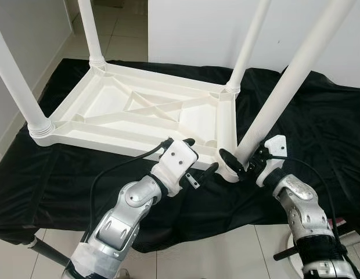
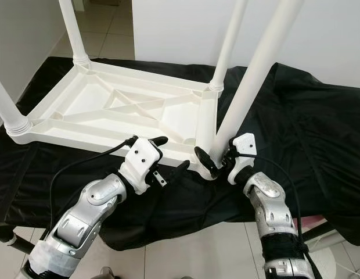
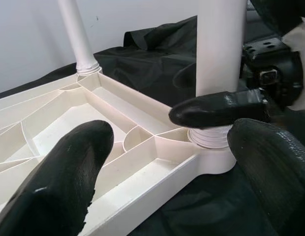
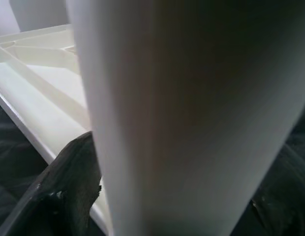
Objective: Building children table
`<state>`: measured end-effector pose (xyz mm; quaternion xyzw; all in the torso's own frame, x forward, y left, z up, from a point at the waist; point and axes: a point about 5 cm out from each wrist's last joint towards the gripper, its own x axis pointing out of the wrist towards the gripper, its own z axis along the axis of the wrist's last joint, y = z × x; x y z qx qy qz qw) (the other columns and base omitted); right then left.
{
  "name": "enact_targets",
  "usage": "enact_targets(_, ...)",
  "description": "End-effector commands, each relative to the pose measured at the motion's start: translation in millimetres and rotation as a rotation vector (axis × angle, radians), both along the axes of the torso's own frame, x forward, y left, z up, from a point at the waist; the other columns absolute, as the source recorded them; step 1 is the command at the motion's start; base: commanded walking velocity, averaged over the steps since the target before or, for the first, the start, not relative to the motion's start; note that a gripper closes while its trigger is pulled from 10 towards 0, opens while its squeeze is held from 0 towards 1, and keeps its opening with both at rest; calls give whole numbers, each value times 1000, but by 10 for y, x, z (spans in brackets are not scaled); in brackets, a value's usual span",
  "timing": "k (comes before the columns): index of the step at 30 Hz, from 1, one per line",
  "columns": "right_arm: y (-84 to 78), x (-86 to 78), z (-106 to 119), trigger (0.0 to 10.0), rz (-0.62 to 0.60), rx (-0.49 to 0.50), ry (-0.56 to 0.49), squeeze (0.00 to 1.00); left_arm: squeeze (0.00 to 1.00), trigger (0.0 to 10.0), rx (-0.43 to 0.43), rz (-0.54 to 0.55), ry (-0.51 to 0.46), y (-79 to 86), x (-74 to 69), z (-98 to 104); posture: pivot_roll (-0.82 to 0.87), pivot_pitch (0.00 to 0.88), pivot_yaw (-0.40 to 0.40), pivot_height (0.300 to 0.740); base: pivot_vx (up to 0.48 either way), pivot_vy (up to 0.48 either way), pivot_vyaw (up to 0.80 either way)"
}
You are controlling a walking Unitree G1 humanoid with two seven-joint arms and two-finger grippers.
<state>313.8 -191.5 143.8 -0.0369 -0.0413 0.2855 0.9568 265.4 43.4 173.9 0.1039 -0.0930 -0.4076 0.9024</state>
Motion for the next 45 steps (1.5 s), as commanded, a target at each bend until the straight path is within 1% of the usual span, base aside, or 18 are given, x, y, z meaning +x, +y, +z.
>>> enact_targets(1, -26, 36, -18, 0, 27, -19, -1, 0, 0, 10000, 15, -19, -3, -13, 3, 13, 20, 93, -74, 740, 0, 0, 0)
enact_targets(7, -27, 78, -31, 0, 38, -27, -4, 0, 0, 10000, 46, -35, -19, -7, 27, 13, 20, 86, -60, 740, 0, 0, 0)
enact_targets(8, -28, 79, -31, 1804, 35, -27, -3, 0, 0, 10000, 61, -39, -28, -7, 37, 15, 23, 88, -63, 740, 0, 0, 0)
enact_targets(10, -29, 80, -31, 1804, 33, -26, -2, 0, 0, 10000, 71, -39, -34, -7, 45, 16, 23, 88, -63, 740, 0, 0, 0)
enact_targets(11, -13, 70, -30, 10000, 36, -13, 0, 0, 0, 10000, 75, -39, -38, -3, 54, 24, 26, 93, -68, 740, 0, 0, 0)
enact_targets(15, 27, 33, -60, 10000, 41, -5, -1, 0, 0, 10000, 67, -34, -39, -10, 60, 26, 13, 94, -73, 740, 0, 0, 0)
enact_targets(18, 31, -7, -81, 10000, 23, -5, -7, 0, 0, 10000, 51, -37, -32, -67, 39, 15, -2, 89, -80, 740, 0, 0, 0)
enact_targets(20, 32, -36, -54, 10000, -6, 22, -19, 0, 0, 10000, 43, -45, -29, -114, 27, 8, -8, 85, -81, 740, 0, 0, 0)
enact_targets(22, 30, -63, -30, 10000, -42, 16, -39, 0, 0, 10000, 40, -49, -29, -137, 30, 8, -15, 85, -82, 740, 0, 0, 0)
enact_targets(27, 29, -94, -3, 10000, -107, 29, -55, 0, 0, 10000, 39, -47, -29, -137, 55, 4, -22, 85, -79, 740, 0, 0, 0)
enact_targets(33, 23, -168, 49, 10000, -288, 103, -84, 0, 0, 10000, 44, -48, -35, -106, 79, 7, -34, 87, -79, 740, 0, 0, 0)
enact_targets(35, 76, -223, 36, 10000, -381, 139, -87, 0, 0, 10000, 47, -47, -34, -96, 82, 3, -40, 89, -71, 740, 0, 0, 0)
enact_targets(36, 76, -223, 36, 10000, -381, 139, -87, 0, 0, 10000, 47, -47, -34, -96, 82, 3, -40, 89, -71, 740, 0, 0, 0)
enact_targets(37, 150, -277, 6, 10000, -476, 162, -86, 0, 0, 10000, 46, -51, -32, -102, 72, 0, -40, 89, -65, 740, 0, 0, 0)
enact_targets(38, 150, -277, 6, 10000, -476, 162, -86, 0, 0, 10000, 46, -51, -32, -102, 72, 0, -40, 89, -65, 740, 0, 0, 0)
enact_targets(41, 263, -314, -71, 10000, -620, 183, -40, 0, 0, 10000, 46, -60, -31, -124, 57, 0, -38, 92, -63, 740, 0, 0, 0)
enact_targets(44, 297, -317, -88, 10000, -646, 194, -25, 0, 0, 10000, 46, -61, -31, -129, 60, 0, -36, 93, -62, 740, 0, 0, 0)
enact_targets(45, 359, -324, -103, 10000, -655, 207, -15, 0, 0, 10000, 46, -61, -31, -130, 63, -5, -38, 94, -60, 740, 0, 0, 0)
